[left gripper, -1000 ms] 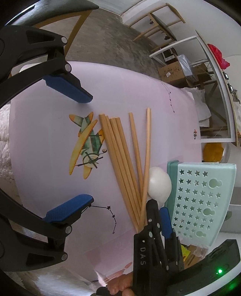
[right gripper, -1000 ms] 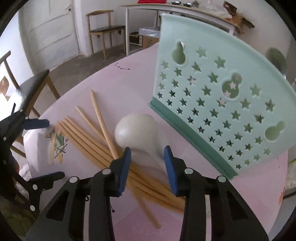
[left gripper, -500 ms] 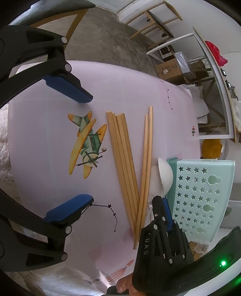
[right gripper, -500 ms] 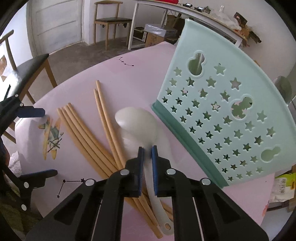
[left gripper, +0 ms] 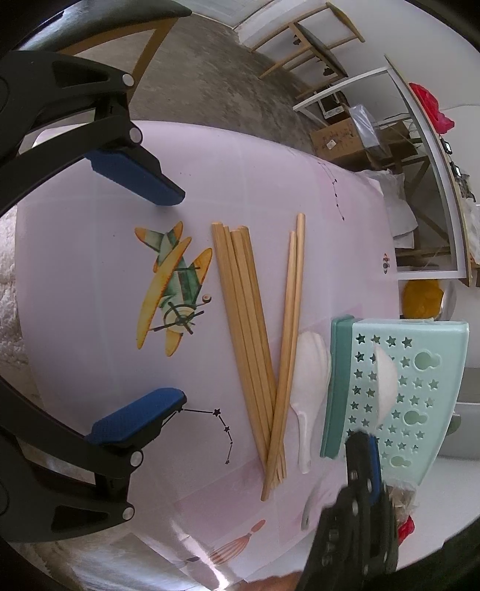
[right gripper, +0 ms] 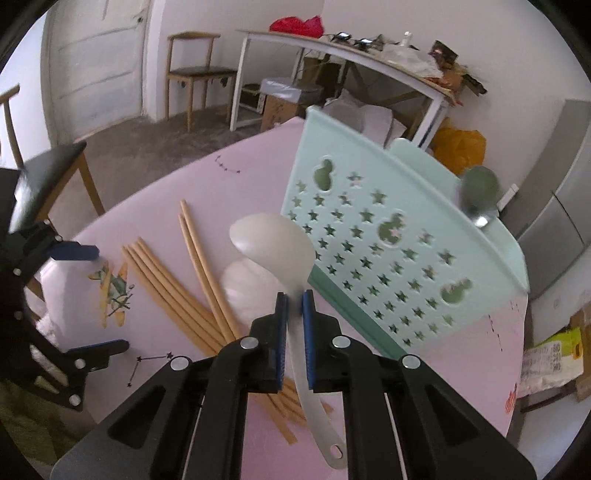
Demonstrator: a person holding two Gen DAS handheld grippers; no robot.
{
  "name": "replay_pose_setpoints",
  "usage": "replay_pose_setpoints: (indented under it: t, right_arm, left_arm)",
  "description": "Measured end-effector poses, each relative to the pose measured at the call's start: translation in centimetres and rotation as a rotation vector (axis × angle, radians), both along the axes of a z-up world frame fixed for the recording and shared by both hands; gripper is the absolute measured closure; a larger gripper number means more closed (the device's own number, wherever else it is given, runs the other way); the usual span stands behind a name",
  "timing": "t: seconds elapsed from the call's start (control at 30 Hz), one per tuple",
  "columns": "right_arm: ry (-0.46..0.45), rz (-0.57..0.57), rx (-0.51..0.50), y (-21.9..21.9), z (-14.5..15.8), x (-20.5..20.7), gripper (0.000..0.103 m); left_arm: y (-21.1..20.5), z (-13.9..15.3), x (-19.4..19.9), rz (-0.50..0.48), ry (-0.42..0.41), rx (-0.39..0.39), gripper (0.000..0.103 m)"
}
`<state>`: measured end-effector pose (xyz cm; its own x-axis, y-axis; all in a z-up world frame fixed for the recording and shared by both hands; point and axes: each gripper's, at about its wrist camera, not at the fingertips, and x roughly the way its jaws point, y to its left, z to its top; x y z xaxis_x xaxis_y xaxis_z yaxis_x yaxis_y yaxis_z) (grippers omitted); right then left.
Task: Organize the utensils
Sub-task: 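Lift the white ladle up off the table with the right gripper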
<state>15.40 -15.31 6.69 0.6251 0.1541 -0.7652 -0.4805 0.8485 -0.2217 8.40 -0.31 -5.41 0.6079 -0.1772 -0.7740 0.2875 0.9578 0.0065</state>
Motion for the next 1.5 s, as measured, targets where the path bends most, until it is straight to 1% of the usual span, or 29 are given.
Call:
replay_pose_setpoints:
  t: [0.13, 0.3, 0.43, 0.5, 0.53, 0.63, 0.73, 1.0, 1.1, 1.23, 1.33, 1.5]
  right_arm:
    - [0.008, -0.059, 0.052, -2.5, 0.3, -1.4, 0.094]
    - [0.041, -0.181, 0.175, -5.8, 0.2, -3.2, 0.094]
    - [0.112, -0.306, 0.358, -9.9, -0.7, -4.7, 0.094]
    - [0.148, -0.366, 0.455, -11.8, -1.8, -5.5, 0.094]
    - [0.171, -0.399, 0.521, -12.9, -2.3, -5.8, 0.094]
    - [0.220, -0.483, 0.659, -15.0, -3.8, -6.1, 0.094]
    - [0.245, -0.524, 0.723, -16.1, -4.8, -6.0, 0.094]
    - [0.284, -0.629, 0.735, -18.4, -6.4, -5.5, 0.093]
    - [0.270, -0.647, 0.727, -19.2, -6.2, -5.8, 0.093]
    - [0.245, -0.664, 0.689, -19.6, -6.0, -5.9, 0.092]
    - [0.231, -0.677, 0.648, -19.7, -5.9, -5.8, 0.090]
    - [0.218, -0.662, 0.625, -19.9, -5.7, -5.3, 0.079]
  left_arm:
    - [-0.1, 0.0, 0.1, 0.010, 0.002, 0.002, 0.007]
    - [-0.2, 0.0, 0.3, 0.021, 0.009, 0.005, 0.007]
    - [-0.2, 0.0, 0.3, 0.031, 0.014, 0.007, 0.007]
    - [-0.2, -0.1, 0.3, 0.035, 0.016, 0.008, 0.007]
    - [-0.3, -0.1, 0.3, 0.036, 0.017, 0.008, 0.007]
    - [-0.3, 0.0, 0.3, 0.040, 0.019, 0.009, 0.007]
    - [-0.3, 0.0, 0.3, 0.045, 0.020, 0.010, 0.007]
    - [-0.4, 0.0, 0.3, 0.054, 0.023, 0.010, 0.007]
    - [-0.3, 0.0, 0.3, 0.055, 0.024, 0.010, 0.007]
    - [-0.4, 0.0, 0.3, 0.055, 0.025, 0.011, 0.007]
    - [-0.4, 0.0, 0.4, 0.058, 0.030, 0.011, 0.007]
    - [-0.3, 0.0, 0.4, 0.059, 0.030, 0.011, 0.007]
